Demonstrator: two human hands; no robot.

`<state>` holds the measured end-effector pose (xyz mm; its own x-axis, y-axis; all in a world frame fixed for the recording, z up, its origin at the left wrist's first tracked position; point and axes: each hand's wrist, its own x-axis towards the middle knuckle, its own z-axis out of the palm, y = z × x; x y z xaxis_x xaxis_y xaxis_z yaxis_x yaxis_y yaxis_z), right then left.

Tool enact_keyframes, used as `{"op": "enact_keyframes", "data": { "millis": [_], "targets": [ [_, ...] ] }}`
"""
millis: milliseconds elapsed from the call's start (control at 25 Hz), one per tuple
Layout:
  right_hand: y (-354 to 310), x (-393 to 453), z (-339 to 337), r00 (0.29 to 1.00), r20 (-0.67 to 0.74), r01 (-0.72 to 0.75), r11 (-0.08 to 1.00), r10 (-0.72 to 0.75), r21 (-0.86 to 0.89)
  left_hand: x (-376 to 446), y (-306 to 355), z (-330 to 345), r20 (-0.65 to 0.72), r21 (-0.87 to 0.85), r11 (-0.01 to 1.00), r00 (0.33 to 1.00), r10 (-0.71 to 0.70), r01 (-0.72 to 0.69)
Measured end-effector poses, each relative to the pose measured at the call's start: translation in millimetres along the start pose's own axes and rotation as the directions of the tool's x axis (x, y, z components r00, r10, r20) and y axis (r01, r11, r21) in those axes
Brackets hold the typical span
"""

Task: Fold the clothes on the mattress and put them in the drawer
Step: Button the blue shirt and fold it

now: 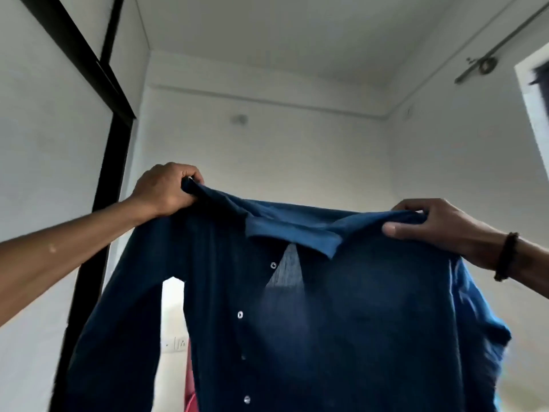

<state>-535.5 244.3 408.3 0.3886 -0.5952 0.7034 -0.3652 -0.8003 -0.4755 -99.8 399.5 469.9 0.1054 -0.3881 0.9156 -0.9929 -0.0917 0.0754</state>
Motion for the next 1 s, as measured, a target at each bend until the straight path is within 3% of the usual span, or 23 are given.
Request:
{"op": "enact_keyframes", "data": {
  "millis": [80, 160, 240, 280, 320, 360, 400, 440, 480, 560, 600, 680, 720, 760, 800, 920, 1000],
  "targets": [
    [-15.5, 0.5, -11.7, 0.999, 0.02, 0.036, 0.997, -0.037, 0.066, 3.6, 4.7, -7.1, -0.004, 0.017, 0.998, 0.998, -0.056, 0.056],
    [-22.6, 9.0, -18.3, 0.993, -0.093, 0.073, 0.997, -0.072, 0.014, 2.8, 11.5, -13.7, 0.05, 0.007, 0.998, 0.996, -0.068, 0.067],
    [-17.7, 25.3, -26.7, 0.948, -0.305, 0.016, 0.966, -0.097, -0.257, -0.7, 17.0, -22.2, 0.13, -0.074, 0.997, 0.991, -0.025, 0.035],
    [-16.4, 30.9, -30.6, 0.91, -0.387, -0.077, 0.856, -0.15, -0.512, -3.8, 22.6, -28.3, 0.196, -0.147, 0.989, 0.98, 0.018, 0.011],
    [-18.6, 32.1, -32.5, 0.88, -0.417, -0.178, 0.659, -0.225, -0.731, -8.6, 30.5, -35.9, 0.28, -0.244, 0.97, 0.958, 0.067, 0.004],
    [-21.0, 31.6, -32.8, 0.88, -0.394, -0.243, 0.461, -0.266, -0.854, -12.1, 39.4, -43.5, 0.361, -0.327, 0.945, 0.926, 0.108, 0.017],
    [-24.3, 30.4, -32.7, 0.898, -0.355, -0.262, 0.333, -0.261, -0.906, -14.4, 46.8, -51.8, 0.402, -0.391, 0.919, 0.908, 0.117, 0.054],
    [-30.5, 26.7, -35.7, 0.917, -0.337, -0.275, 0.275, -0.213, -0.921, -13.8, 50.5, -59.7, 0.403, -0.416, 0.904, 0.911, 0.088, 0.096],
    [-38.5, 24.6, -38.0, 0.919, -0.36, -0.297, 0.318, -0.161, -0.9, -12.6, 54.0, -66.4, 0.378, -0.429, 0.893, 0.925, 0.039, 0.138],
    [-55.6, 27.4, -50.0, 0.893, -0.449, -0.368, 0.56, -0.008, -0.742, -5.8, 57.3, -76.4, 0.28, -0.338, 0.925, 0.957, -0.076, 0.173],
    [-63.3, 28.9, -53.7, 0.893, -0.44, -0.372, 0.714, 0.099, -0.594, -1.0, 57.2, -78.4, 0.212, -0.186, 0.971, 0.971, -0.107, 0.148],
    [-79.9, 34.4, -60.7, 0.9, -0.298, -0.392, 0.889, 0.318, -0.237, 1.7, 68.5, -77.7, 0.064, 0.07, 0.991, 0.99, -0.122, 0.118],
    [-86.5, 35.0, -59.6, 0.87, -0.242, -0.43, 0.901, 0.429, 0.05, 1.6, 76.3, -76.9, -0.004, 0.057, 0.988, 0.989, -0.146, 0.146],
    [-92.8, 34.6, -56.8, 0.837, -0.181, -0.435, 0.828, 0.516, 0.353, 1.7, 84.3, -75.3, -0.055, -0.029, 0.979, 0.978, -0.201, 0.199],
    [-94.6, 34.1, -54.7, 0.823, -0.15, -0.392, 0.74, 0.547, 0.546, -0.2, 93.5, -73.7, -0.098, -0.116, 0.959, 0.958, -0.271, 0.259],
    [-102.5, 26.0, -43.3, 0.806, -0.264, -0.139, 0.603, 0.53, 0.786, -6.2, 114.2, -72.6, -0.173, -0.312, 0.864, 0.871, -0.46, 0.394],
    [-114.7, 18.5, -32.6, 0.693, -0.521, 0.144, 0.612, 0.499, 0.778, -11.1, 127.3, -82.0, -0.259, -0.376, 0.836, 0.821, -0.509, 0.4]
  ]
}}
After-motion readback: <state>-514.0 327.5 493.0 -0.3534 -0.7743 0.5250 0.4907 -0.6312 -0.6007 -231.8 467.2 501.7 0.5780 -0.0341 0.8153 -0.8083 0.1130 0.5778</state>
